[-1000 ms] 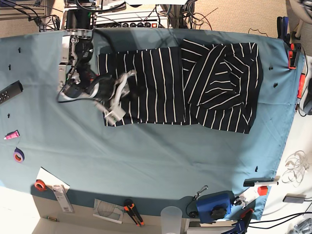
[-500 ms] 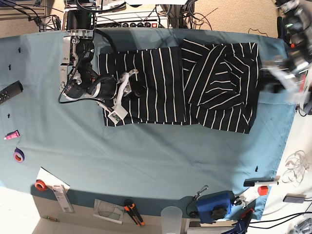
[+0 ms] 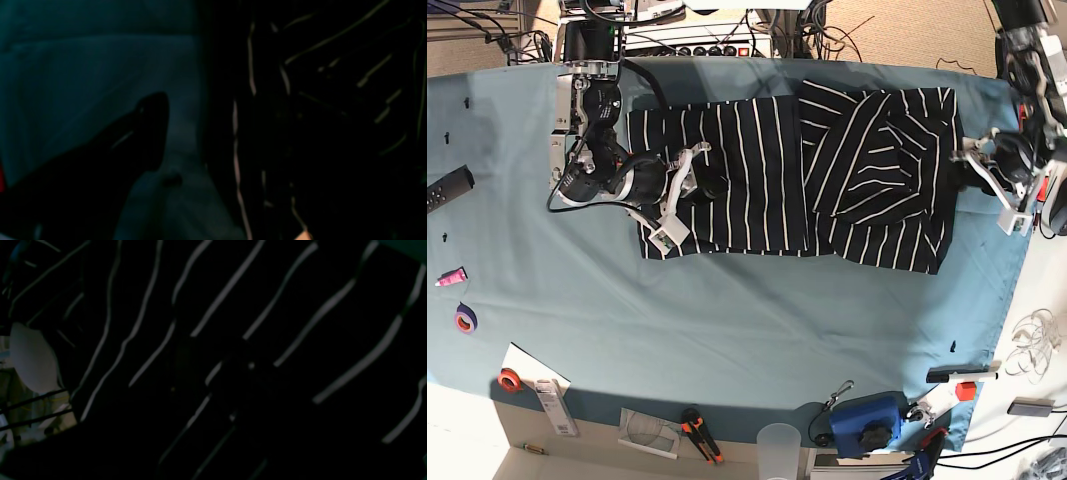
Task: Layout the t-shirt on the table in an organized manner, then fold the t-shirt properly
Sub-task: 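Grasp the collar end of the strip with the left gripper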
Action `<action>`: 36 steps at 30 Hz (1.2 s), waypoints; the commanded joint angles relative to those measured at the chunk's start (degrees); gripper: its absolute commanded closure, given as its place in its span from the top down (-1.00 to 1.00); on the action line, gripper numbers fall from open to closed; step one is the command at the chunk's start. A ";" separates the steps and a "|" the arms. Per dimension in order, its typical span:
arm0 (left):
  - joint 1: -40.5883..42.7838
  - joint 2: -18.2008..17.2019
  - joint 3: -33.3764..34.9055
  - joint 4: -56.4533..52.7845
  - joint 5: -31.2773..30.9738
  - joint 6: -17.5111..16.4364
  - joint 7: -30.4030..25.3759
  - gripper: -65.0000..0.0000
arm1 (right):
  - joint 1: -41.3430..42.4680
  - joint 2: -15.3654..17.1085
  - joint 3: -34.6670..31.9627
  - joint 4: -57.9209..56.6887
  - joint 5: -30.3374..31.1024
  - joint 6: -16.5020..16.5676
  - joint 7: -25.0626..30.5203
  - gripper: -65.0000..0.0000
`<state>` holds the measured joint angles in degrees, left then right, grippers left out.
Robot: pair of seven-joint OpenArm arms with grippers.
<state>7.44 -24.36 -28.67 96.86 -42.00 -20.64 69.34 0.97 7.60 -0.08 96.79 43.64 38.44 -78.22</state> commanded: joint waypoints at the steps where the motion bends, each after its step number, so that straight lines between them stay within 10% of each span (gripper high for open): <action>1: -1.57 -1.57 -0.44 -1.07 -2.40 -0.87 0.13 0.22 | 0.94 0.17 0.17 0.92 1.36 0.11 0.79 -0.45; 14: -5.55 -3.17 -0.31 -18.12 -22.67 -6.45 8.46 0.22 | 0.96 0.17 0.17 0.92 1.36 0.13 0.83 -0.45; 26: -5.60 -2.27 13.00 -18.10 -22.84 -6.19 8.26 0.22 | 0.94 0.17 0.17 0.92 1.36 0.11 0.81 -0.45; 36: -8.28 1.84 9.86 -18.10 -25.75 -6.43 8.72 0.22 | 0.94 0.17 0.17 0.92 1.36 0.11 0.61 -0.45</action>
<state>-0.34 -21.74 -18.74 78.35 -68.95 -27.27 77.60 0.95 7.60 -0.08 96.79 43.64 38.46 -78.43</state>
